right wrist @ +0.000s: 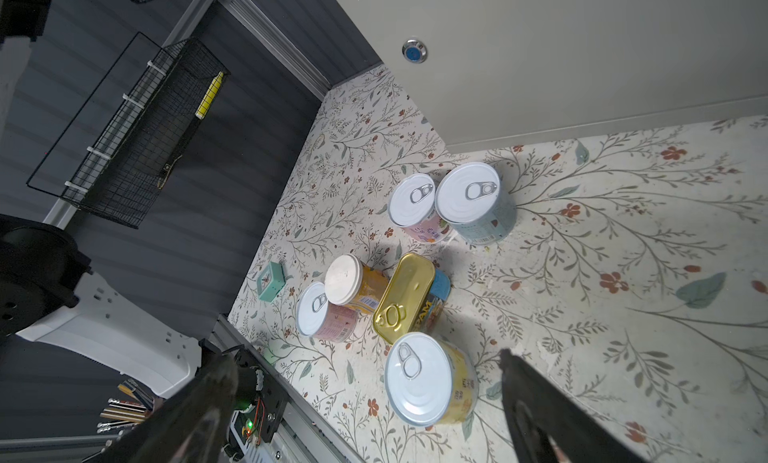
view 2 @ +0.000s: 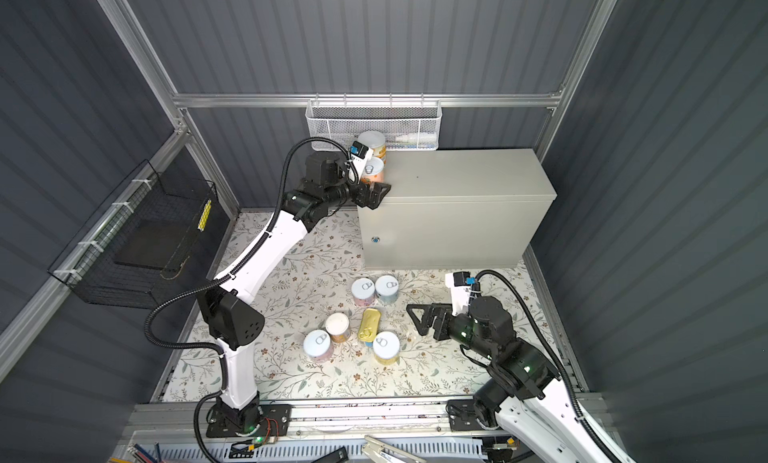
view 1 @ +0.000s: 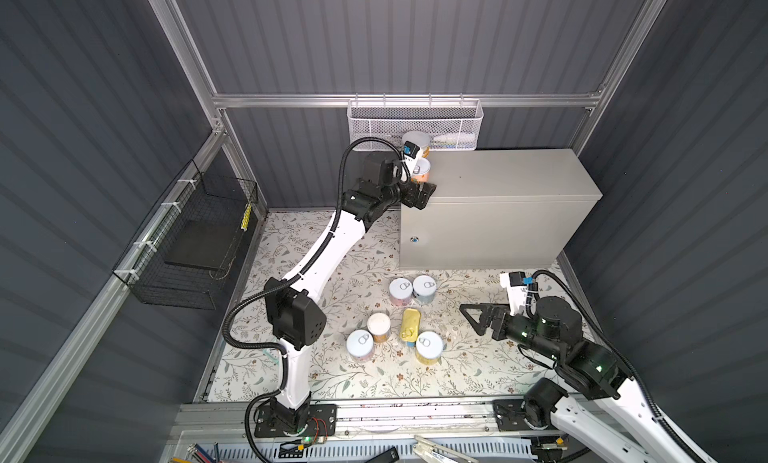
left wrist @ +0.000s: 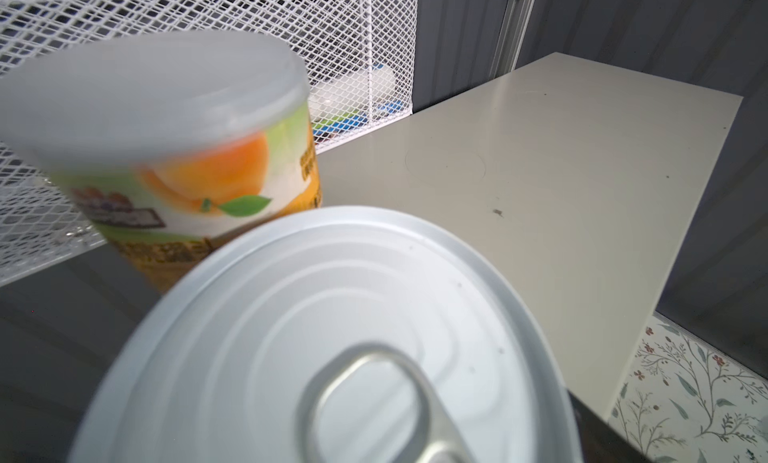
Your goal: Place and organize the canned foods onto the counter
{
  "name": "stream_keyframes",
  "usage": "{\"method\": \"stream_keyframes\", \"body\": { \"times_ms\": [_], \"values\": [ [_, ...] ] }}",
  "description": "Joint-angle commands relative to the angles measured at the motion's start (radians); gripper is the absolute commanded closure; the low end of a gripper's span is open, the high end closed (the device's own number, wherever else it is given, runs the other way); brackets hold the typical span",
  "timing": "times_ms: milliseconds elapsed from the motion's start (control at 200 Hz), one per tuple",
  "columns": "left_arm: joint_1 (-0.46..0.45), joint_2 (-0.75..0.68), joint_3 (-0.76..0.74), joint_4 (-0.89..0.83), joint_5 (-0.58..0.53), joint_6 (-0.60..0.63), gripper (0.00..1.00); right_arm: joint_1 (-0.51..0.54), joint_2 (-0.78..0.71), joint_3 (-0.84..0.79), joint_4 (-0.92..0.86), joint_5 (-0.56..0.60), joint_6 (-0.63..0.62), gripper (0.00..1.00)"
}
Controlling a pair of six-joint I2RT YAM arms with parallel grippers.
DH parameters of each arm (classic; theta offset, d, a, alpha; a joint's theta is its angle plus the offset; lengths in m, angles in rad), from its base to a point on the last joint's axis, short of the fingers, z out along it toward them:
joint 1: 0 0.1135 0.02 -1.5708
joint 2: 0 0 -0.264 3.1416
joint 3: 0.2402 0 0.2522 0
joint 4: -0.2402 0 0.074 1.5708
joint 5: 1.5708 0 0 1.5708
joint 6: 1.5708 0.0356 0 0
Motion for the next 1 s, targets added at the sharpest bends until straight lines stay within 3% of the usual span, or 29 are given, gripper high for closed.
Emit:
{"method": "stream_keyframes", "body": {
  "times_ms": [0,415,995],
  "values": [
    [0.011,-0.035,-0.01,-0.018,0.033,-0.014,0.0,0.0,0.014,-0.005,0.0,0.0,0.005,0.01],
    [0.025,-0.072,-0.033,0.099,0.065,-0.052,0.0,0.0,0.0,-0.011,-0.014,0.002,0.011,0.01],
    [0.031,0.01,0.143,0.058,0.112,-0.06,0.0,-0.001,-0.004,-0.014,-0.026,0.002,0.01,0.01]
  ]
}}
